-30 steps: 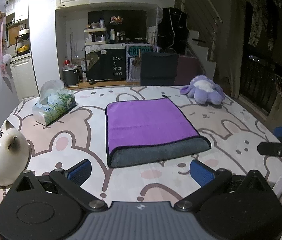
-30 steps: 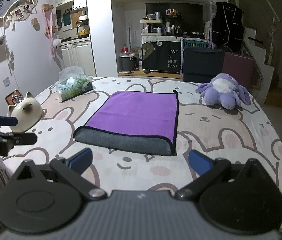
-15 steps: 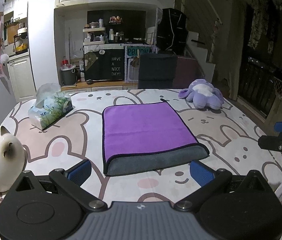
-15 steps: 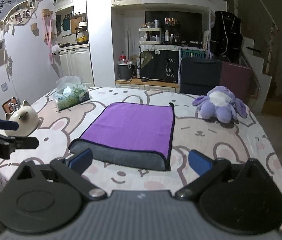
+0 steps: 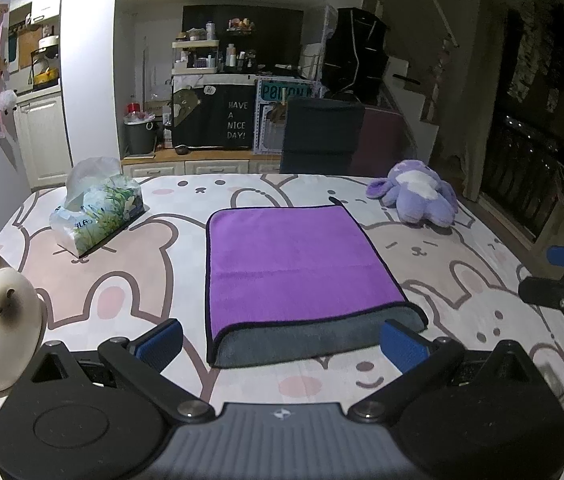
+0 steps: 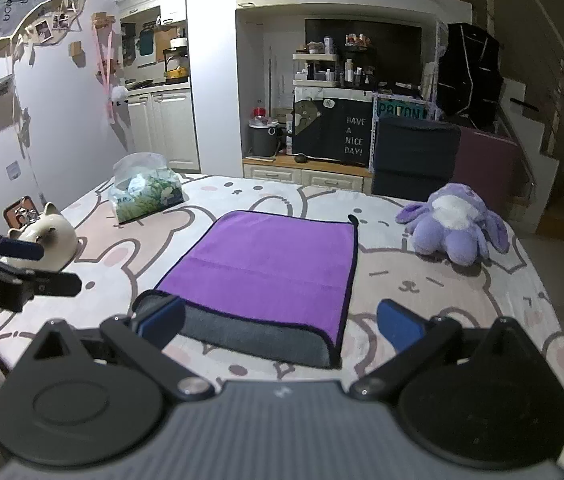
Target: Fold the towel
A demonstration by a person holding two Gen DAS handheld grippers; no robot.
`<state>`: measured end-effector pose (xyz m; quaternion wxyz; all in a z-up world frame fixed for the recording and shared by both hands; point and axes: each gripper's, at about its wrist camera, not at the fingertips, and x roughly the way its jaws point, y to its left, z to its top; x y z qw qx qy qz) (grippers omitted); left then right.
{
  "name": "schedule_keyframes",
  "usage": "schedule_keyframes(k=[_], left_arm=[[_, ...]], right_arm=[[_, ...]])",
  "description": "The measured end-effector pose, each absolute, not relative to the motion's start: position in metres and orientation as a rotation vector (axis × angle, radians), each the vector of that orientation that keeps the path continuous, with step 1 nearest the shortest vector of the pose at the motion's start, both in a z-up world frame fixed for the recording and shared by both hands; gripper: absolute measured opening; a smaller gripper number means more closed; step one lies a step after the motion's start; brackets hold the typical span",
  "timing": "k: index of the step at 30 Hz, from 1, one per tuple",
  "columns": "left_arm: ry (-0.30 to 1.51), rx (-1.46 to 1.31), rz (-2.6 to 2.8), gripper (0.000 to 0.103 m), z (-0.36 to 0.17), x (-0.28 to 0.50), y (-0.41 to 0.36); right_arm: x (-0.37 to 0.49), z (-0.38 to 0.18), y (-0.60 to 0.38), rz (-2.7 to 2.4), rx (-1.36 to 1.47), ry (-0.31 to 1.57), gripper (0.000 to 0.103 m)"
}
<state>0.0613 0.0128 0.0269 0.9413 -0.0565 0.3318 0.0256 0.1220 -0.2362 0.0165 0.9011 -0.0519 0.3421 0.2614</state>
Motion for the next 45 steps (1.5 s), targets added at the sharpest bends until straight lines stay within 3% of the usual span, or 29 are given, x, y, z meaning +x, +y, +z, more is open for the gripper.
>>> schedule_keyframes(k=[23, 32, 38, 45], left_arm=[[0.734, -0.056, 0.046, 0.103, 0.008, 0.135, 0.038], [0.787, -0.028, -0.003, 0.103, -0.022, 0.151, 0.055], [0.827, -0.04, -0.086, 0.103, -0.046, 0.157, 0.066], [0.871, -0.027, -0.123, 0.103, -0.068, 0.166, 0.078]], right_arm=[[0.174, -0.002, -0.227, 0.541, -0.183, 0.746, 0.103], [0.193, -0.021, -0.228, 0.527, -0.197, 0.791, 0.103], [0.196, -0.03, -0.231, 0.585, -0.224, 0.697, 0.103], [0.201, -0.051, -0.225, 0.649, -0.259, 0.763, 0.103]])
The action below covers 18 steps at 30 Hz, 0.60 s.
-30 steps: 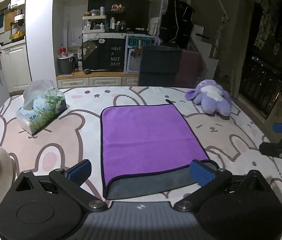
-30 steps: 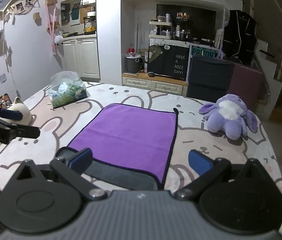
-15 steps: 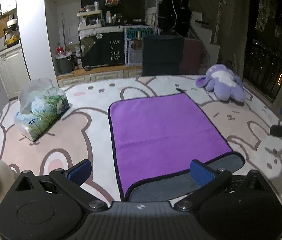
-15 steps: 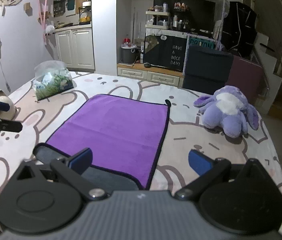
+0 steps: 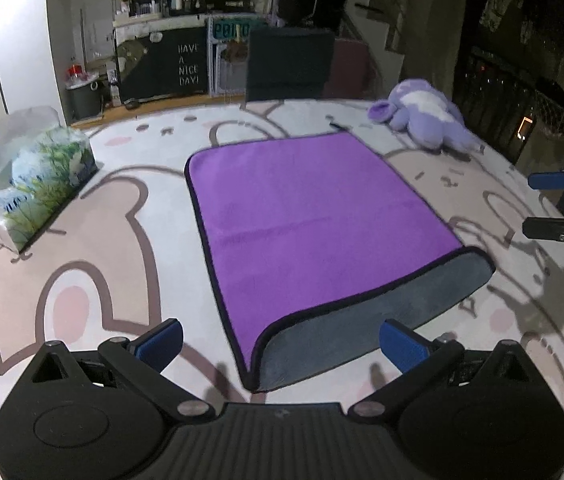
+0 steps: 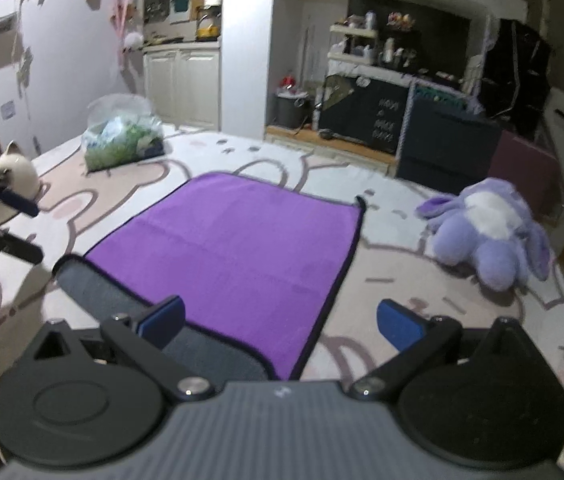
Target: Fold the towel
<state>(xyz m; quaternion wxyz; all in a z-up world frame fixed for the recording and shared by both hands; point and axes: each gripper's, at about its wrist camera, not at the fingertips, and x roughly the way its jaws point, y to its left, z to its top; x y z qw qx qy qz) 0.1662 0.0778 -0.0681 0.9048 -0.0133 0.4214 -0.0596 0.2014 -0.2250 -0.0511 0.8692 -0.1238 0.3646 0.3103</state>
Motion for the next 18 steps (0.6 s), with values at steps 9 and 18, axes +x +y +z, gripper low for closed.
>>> schedule_keyframes(k=[9, 18], left_arm=[[0.933, -0.102, -0.166, 0.096, -0.09, 0.171, 0.097], [0.978, -0.162, -0.184, 0.068, -0.1, 0.177, 0.102]], right_arm=[[0.211, -0.08, -0.22, 0.677, -0.269, 0.852, 0.103], [0.225, -0.1, -0.214, 0.701, -0.225, 1.013, 0.077]])
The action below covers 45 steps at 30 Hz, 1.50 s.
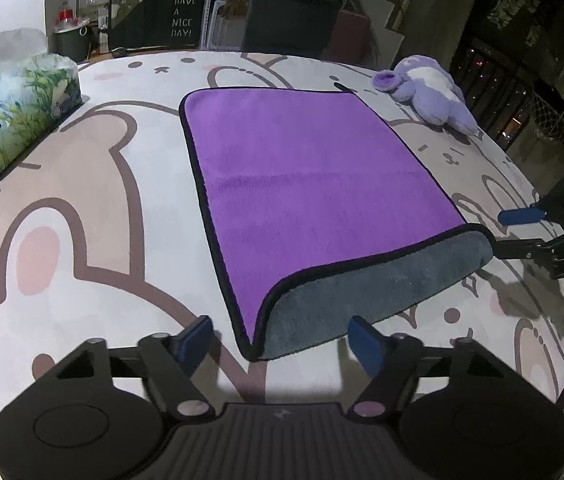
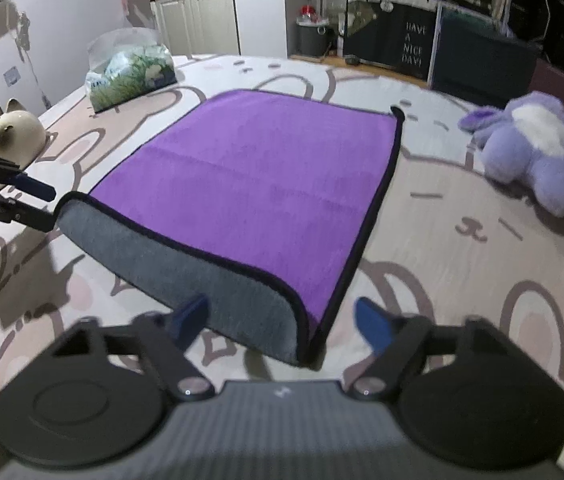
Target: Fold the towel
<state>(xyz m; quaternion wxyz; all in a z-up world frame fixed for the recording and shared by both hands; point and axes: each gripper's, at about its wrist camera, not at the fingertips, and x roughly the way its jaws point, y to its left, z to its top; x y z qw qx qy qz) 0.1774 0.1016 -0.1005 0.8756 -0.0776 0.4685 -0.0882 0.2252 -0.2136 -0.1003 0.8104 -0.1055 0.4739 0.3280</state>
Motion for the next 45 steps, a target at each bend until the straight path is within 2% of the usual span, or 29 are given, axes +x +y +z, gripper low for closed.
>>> schedule_keyframes(k=[6, 15, 23, 26, 33, 42, 43, 45], left_arm=[[0.963, -0.189, -0.167, 0.054, -0.1, 0.179, 0.108], [0.978, -0.18, -0.172, 0.042, -0.103, 0.183, 0.108], [0.986, -0.156, -0.187, 0.041, -0.105, 0.185, 0.107], [0.994, -0.133, -0.191, 0.037, -0.106, 0.186, 0.105], [1.01, -0.104, -0.19, 0.031, -0.108, 0.189, 0.103], [1.037, -0.068, -0.191, 0.031, -0.113, 0.191, 0.099], [1.038, -0.064, -0.195, 0.029, -0.113, 0.191, 0.098], [1.041, -0.067, -0.208, 0.016, -0.113, 0.192, 0.097]], right_arm=[[0.236, -0.11, -0.211, 0.686, -0.21, 1.066, 0.061], [0.247, -0.12, -0.216, 0.691, -0.174, 1.123, 0.04], [0.251, -0.127, -0.212, 0.721, -0.192, 1.133, 0.04], [0.251, -0.13, -0.211, 0.747, -0.195, 1.143, 0.04], [0.247, -0.129, -0.214, 0.797, -0.199, 1.137, 0.034], [0.24, -0.127, -0.212, 0.829, -0.216, 1.142, 0.024], [0.241, -0.126, -0.213, 0.831, -0.216, 1.141, 0.022], [0.24, -0.126, -0.213, 0.83, -0.22, 1.143, 0.019]])
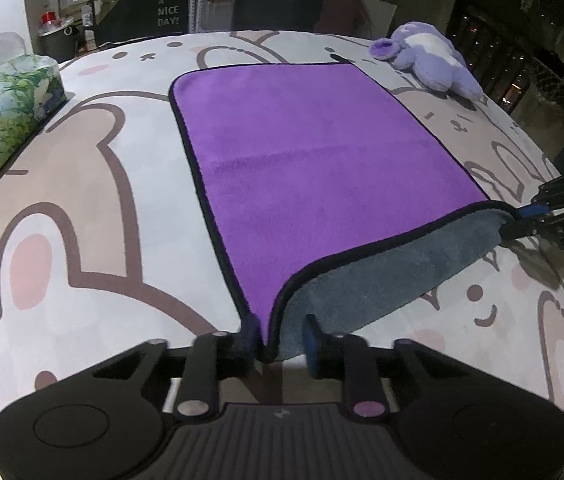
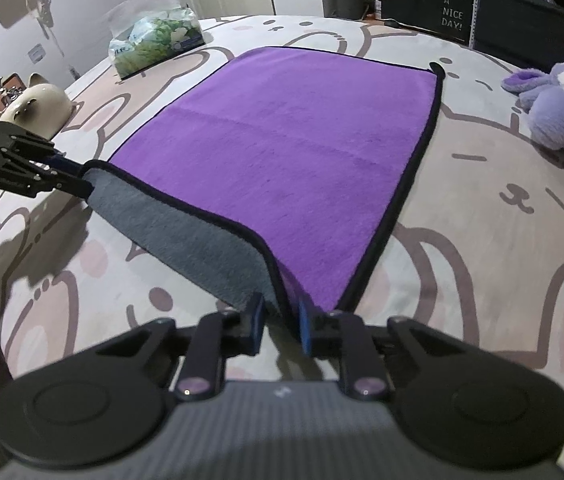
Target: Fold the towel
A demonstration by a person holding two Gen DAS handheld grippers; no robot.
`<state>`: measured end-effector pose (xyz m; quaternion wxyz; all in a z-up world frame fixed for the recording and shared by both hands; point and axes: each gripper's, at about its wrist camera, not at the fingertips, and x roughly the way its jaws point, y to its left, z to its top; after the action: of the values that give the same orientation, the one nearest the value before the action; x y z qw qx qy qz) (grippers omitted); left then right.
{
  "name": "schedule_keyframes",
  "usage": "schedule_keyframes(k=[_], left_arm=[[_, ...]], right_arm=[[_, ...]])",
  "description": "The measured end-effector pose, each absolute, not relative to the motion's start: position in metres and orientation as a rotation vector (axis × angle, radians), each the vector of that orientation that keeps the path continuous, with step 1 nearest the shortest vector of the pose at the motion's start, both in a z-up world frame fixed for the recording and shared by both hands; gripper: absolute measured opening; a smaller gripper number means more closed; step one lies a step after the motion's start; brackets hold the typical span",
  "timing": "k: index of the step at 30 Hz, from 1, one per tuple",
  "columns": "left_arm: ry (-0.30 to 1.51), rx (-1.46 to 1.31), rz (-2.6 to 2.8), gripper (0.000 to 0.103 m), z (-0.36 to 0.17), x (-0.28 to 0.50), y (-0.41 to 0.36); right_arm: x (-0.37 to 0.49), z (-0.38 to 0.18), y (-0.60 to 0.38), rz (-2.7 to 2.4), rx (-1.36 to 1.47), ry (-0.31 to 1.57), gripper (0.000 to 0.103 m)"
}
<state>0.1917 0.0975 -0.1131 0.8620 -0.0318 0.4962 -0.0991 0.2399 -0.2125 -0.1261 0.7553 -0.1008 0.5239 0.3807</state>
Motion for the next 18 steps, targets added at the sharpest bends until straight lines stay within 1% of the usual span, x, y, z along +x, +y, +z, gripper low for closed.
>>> schedule_keyframes(k=[1, 4, 7, 12, 18], left_arm=[[1.041, -0.059, -0.209, 0.013, -0.113, 0.192, 0.096], [1.036, -0.036, -0.204, 0.006, -0.112, 0.191, 0.093], [1.013, -0.035, -0.185, 0.005, -0.108, 0.192, 0.093], [0.958, -0.048, -0.143, 0.005, -0.096, 0.195, 0.095], [0.893, -0.063, -0.092, 0.005, -0.083, 0.2, 0.097]], right_arm=[[0.241, -0.127, -0.213, 0.829, -0.221, 1.147, 0.016], [0.241, -0.127, -0.214, 0.827, -0.215, 1.153, 0.014], [0.241, -0.125, -0.215, 0.81, -0.222, 1.142, 0.01], [0.245, -0.116, -0.218, 0.779, -0.187, 1.089, 0.007], [0.249, -0.103, -0.221, 0.745, -0.141, 1.022, 0.006]])
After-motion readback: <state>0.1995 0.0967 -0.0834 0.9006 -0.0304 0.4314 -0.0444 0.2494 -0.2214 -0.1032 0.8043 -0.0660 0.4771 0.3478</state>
